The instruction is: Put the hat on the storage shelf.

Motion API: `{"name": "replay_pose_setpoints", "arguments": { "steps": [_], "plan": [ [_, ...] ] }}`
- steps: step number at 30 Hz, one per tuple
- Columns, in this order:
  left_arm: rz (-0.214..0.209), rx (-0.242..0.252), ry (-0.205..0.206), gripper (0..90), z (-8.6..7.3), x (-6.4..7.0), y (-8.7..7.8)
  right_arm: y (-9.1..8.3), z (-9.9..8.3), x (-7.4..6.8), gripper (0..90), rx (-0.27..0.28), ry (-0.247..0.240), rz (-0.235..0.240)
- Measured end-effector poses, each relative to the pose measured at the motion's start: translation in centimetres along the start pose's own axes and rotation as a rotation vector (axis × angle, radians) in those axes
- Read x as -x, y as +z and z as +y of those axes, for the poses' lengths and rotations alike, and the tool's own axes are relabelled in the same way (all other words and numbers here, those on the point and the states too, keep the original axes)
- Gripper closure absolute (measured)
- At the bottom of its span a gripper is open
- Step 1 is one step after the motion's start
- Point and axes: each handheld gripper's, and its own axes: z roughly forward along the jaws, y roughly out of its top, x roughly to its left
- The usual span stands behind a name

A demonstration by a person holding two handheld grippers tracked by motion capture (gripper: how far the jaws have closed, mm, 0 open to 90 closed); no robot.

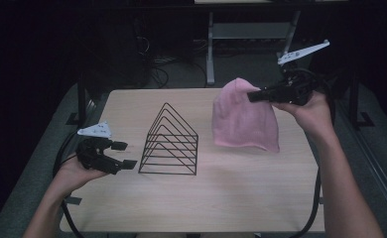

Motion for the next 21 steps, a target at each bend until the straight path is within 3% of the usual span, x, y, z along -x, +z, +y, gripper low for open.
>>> {"name": "replay_pose_setpoints", "arguments": {
  "steps": [5,12,21],
  "plan": [
    [-0.002,-0.015,0.027,20.7,1.3,0.1,0.0,-0.3,1.1,-0.6,80.5,0.007,-0.023,0.005],
    [-0.02,-0.009,0.032,20.7,2.5,0.0,0.2,-0.4,2.3,-1.1,80.5,0.014,-0.039,0.011],
    [-0.032,-0.014,0.05,20.7,4.5,-0.3,0.2,0.5,5.1,-2.8,80.5,0.009,-0.088,0.038]
  ]
}}
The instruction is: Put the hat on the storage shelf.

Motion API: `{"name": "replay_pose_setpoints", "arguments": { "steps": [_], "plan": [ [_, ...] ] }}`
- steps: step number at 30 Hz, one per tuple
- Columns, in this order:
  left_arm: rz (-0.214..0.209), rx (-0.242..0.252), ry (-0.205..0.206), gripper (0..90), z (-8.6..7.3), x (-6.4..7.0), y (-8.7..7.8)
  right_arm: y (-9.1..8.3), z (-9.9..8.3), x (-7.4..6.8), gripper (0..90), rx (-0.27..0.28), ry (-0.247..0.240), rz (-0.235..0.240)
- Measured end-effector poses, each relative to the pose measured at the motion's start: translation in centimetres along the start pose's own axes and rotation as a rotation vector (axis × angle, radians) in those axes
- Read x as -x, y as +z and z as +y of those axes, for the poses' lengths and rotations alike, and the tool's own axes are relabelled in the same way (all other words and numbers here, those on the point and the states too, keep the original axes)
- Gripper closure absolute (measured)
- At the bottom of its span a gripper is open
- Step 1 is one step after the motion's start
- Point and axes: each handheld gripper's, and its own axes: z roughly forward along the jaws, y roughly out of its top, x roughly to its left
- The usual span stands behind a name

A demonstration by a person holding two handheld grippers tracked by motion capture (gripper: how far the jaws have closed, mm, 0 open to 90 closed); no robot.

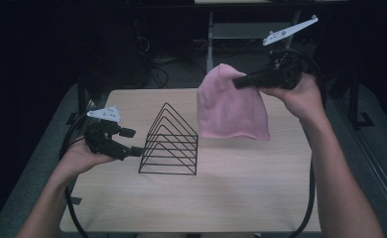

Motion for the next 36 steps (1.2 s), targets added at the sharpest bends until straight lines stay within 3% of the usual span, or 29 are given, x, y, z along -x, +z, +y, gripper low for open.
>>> {"name": "replay_pose_setpoints", "arguments": {
  "steps": [17,32,35,36],
  "plan": [
    [-0.034,0.041,0.025,22.8,2.5,-0.9,-1.1,3.7,5.6,-3.2,80.3,0.002,-0.116,0.086],
    [-0.084,0.096,0.003,32.0,2.4,-1.7,-1.5,6.8,8.5,-5.7,80.4,0.018,-0.182,0.152],
    [-0.149,0.135,-0.018,38.5,1.9,-2.1,-1.7,7.9,8.8,-6.0,80.4,0.023,-0.188,0.176],
    [-0.149,0.135,-0.018,41.8,1.9,-2.1,-1.7,8.1,8.9,-6.1,80.4,0.024,-0.188,0.177]
  ]
}}
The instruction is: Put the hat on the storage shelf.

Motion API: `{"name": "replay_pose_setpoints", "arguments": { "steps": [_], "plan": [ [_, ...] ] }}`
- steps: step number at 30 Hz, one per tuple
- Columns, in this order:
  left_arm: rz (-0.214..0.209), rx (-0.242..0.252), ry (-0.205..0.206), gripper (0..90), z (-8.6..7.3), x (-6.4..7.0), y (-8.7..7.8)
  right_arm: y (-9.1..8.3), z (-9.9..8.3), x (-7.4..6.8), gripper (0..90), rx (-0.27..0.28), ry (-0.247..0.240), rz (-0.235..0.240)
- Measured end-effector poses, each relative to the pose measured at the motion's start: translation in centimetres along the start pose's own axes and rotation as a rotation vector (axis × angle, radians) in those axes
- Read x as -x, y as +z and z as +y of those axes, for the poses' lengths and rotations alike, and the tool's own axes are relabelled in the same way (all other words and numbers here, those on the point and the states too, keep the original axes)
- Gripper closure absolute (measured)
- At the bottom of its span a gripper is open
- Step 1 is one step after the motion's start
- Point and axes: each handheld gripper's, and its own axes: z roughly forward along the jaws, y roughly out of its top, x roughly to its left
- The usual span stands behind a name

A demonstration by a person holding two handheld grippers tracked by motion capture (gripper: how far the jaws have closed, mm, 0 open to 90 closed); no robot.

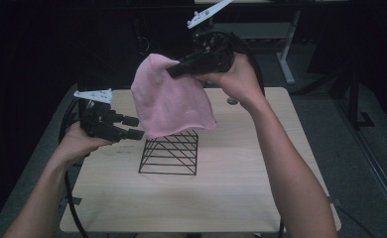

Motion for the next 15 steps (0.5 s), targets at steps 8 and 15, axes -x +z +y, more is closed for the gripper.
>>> {"name": "replay_pose_setpoints", "arguments": {
  "steps": [8,15],
  "plan": [
    [0.003,-0.003,-0.049,58.9,-1.5,-1.2,0.2,1.5,0.5,-0.4,80.4,0.025,-0.002,0.025],
    [0.01,0.0,-0.047,82.4,-1.9,-1.3,-0.1,2.7,0.6,-0.4,80.4,0.028,-0.006,0.036]
  ]
}}
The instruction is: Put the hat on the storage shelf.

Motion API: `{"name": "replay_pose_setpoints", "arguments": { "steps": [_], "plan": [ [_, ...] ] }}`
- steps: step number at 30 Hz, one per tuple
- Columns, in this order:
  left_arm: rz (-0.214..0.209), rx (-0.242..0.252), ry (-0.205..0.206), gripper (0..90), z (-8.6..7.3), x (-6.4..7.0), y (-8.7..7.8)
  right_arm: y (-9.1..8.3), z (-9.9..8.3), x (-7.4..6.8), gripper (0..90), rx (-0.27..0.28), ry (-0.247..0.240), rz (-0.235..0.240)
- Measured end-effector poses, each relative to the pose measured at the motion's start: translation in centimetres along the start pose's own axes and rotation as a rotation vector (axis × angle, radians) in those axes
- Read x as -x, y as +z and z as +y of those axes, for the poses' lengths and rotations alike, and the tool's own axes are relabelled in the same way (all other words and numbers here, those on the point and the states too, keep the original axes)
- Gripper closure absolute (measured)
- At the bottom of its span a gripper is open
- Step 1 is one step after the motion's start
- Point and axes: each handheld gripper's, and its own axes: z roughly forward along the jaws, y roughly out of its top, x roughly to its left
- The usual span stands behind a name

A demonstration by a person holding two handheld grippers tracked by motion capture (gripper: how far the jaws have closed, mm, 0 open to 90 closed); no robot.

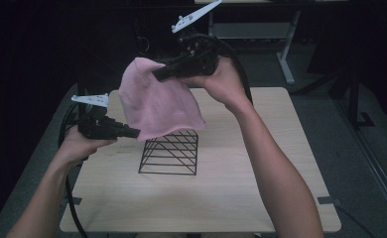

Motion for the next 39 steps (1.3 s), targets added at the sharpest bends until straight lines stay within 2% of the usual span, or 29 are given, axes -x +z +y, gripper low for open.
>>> {"name": "replay_pose_setpoints", "arguments": {
  "steps": [4,6,8,9,12,13,16,19,24,26,32,34,39],
  "plan": [
    [0.02,-0.028,0.003,83.6,-0.3,-0.1,-0.1,0.5,-0.8,0.4,80.4,0.014,0.015,-0.003],
    [0.051,-0.049,0.003,83.6,-0.5,-0.2,0.0,1.0,-1.4,0.7,80.4,0.01,0.026,-0.005],
    [0.06,-0.059,0.005,83.5,-0.6,-0.3,0.1,1.4,-2.1,1.2,80.4,0.007,0.035,-0.004],
    [0.084,-0.074,0.006,83.5,-0.8,-0.3,0.5,1.5,-2.4,1.4,80.4,0.009,0.042,-0.002],
    [0.09,-0.083,0.012,83.5,-0.8,-0.4,0.8,1.7,-2.9,1.7,80.4,0.006,0.052,-0.007],
    [0.099,-0.092,0.016,83.5,-0.8,-0.5,1.1,1.7,-3.4,2.2,80.4,0.014,0.074,-0.004],
    [0.106,-0.11,0.019,83.5,-0.8,-0.6,1.6,1.5,-4.0,2.6,80.4,0.01,0.091,-0.004],
    [0.114,-0.12,0.019,83.5,-0.8,-0.7,2.2,1.4,-4.6,2.8,80.3,0.012,0.093,-0.003],
    [0.138,-0.157,0.041,83.5,-0.9,-0.7,2.7,1.3,-5.6,2.9,80.1,0.01,0.102,-0.001],
    [0.146,-0.156,0.047,83.5,-1.2,-0.6,2.7,1.5,-6.0,2.8,80.0,0.016,0.109,0.009],
    [0.151,-0.171,0.031,83.5,-2.4,-0.6,2.9,2.2,-6.8,2.4,79.8,0.013,0.11,0.032],
    [0.154,-0.175,0.037,83.5,-3.1,-0.4,2.9,2.9,-7.3,2.0,79.7,0.006,0.095,0.05],
    [0.18,-0.188,0.038,83.5,-4.0,-0.5,3.0,3.6,-8.2,1.7,78.6,0.01,0.109,0.085]
  ]
}}
